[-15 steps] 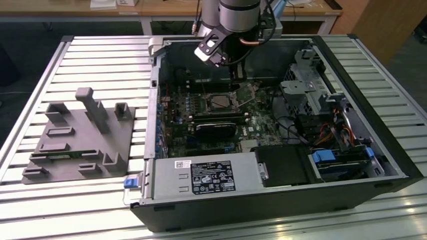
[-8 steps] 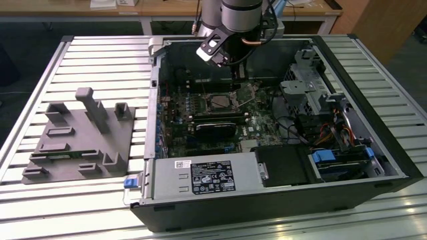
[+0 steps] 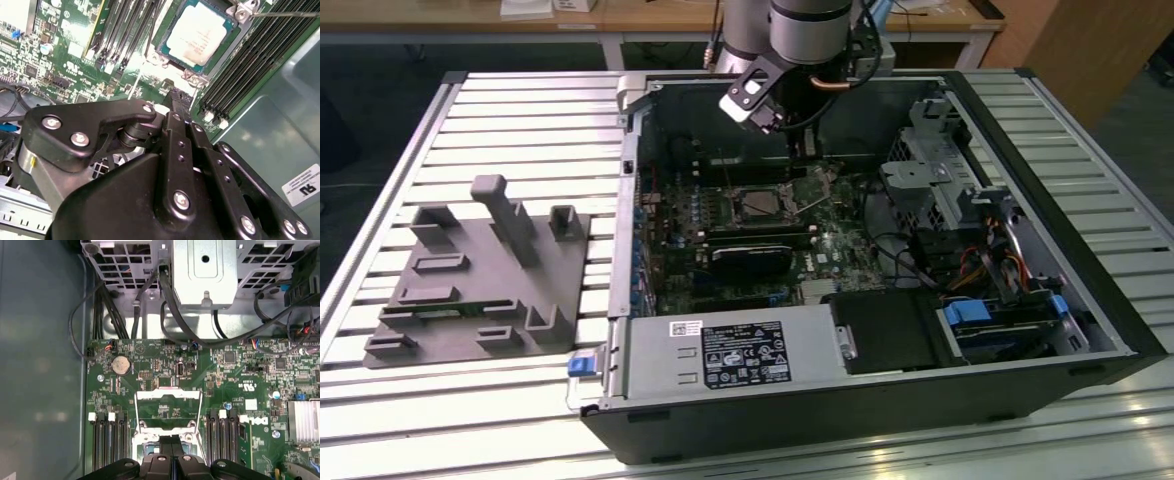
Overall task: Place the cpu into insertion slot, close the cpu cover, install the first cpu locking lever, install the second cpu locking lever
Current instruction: 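Close the cpu cover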
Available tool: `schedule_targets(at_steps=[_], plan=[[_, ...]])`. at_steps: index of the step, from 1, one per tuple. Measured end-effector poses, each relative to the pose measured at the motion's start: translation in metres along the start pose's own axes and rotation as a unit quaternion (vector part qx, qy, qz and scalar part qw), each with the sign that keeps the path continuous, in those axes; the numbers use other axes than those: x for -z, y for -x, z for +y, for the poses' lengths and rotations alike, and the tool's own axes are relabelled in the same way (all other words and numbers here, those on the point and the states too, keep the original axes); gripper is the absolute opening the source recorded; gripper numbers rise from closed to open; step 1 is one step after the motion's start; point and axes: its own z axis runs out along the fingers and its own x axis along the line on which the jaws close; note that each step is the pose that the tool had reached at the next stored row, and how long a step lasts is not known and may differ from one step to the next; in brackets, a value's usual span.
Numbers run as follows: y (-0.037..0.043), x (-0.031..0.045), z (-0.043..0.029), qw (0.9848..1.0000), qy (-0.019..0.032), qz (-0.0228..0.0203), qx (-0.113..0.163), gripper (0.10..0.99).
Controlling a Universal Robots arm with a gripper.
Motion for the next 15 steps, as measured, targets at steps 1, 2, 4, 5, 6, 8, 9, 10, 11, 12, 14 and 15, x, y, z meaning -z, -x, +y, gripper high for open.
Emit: schedule_targets(at_steps=[1, 2, 4, 5, 6, 8, 9, 10, 11, 12, 14, 15], plan=[[0.0, -0.0001, 0.0015, 1.0, 0.0, 0.0, 0.0, 0.106], [-0.0001, -0.0003, 0.0032, 1.0, 0.0, 0.0, 0.0, 0.106], [-0.0002, -0.0006, 0.007, 1.0, 0.0, 0.0, 0.0, 0.106], [-0.0003, -0.0008, 0.0091, 1.0, 0.0, 0.0, 0.0, 0.106], [-0.0004, -0.0009, 0.0114, 1.0, 0.0, 0.0, 0.0, 0.106], [-0.0006, -0.0014, 0.0166, 1.0, -0.0001, -0.0001, 0.0, 0.106], [-0.0006, -0.0016, 0.0194, 1.0, 0.0, -0.0001, 0.0, 0.106], [-0.0007, -0.0019, 0.0222, 1.0, 0.0, 0.0, 0.0, 0.106], [-0.0008, -0.0022, 0.0252, 1.0, 0.0, 0.0001, 0.0, 0.106], [-0.0009, -0.0025, 0.0282, 1.0, 0.0, 0.0001, 0.0, 0.106], [-0.0011, -0.0029, 0.0345, 1.0, 0.0, 0.0, 0.0, 0.106], [-0.0011, -0.0033, 0.0377, 1.0, 0.0, 0.0001, 0.0, 0.106]])
